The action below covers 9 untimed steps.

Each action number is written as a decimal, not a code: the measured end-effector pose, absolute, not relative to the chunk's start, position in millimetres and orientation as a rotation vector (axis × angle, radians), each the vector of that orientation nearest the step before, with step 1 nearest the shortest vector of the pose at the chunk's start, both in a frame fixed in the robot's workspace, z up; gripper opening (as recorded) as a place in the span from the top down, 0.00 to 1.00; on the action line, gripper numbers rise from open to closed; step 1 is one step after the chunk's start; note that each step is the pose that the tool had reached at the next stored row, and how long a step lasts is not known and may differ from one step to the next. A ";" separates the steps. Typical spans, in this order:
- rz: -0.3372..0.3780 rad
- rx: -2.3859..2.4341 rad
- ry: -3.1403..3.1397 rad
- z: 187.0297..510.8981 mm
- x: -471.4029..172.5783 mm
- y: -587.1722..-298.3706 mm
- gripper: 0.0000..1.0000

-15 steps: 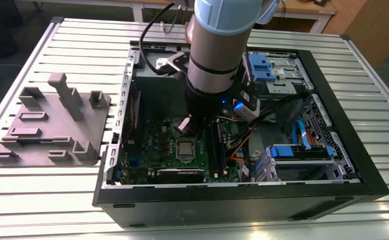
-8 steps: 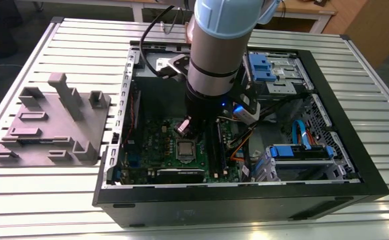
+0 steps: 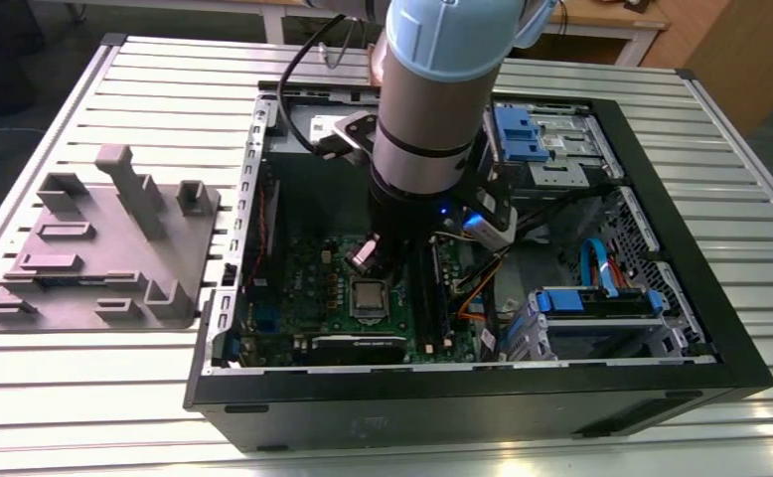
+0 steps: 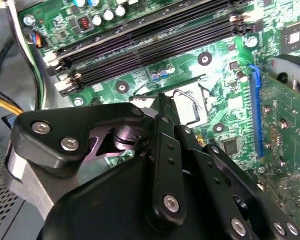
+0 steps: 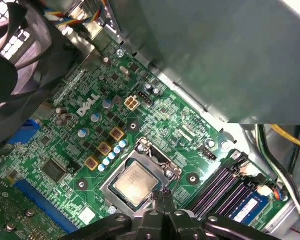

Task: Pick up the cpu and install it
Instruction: 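Install the first cpu locking lever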

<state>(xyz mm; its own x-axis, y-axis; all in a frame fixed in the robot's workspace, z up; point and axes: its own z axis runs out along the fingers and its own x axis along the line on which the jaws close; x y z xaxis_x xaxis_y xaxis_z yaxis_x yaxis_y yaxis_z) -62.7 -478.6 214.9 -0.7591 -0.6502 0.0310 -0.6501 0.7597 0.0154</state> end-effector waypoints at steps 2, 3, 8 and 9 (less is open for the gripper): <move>-0.006 1.077 -2.915 213.2 -62.7 -483.2 0.90; -0.006 1.077 -2.915 212.4 -62.8 -485.5 0.90; -0.006 1.074 -2.916 208.6 -62.2 -493.3 0.90; -0.006 1.073 -2.916 207.9 -61.9 -494.0 0.90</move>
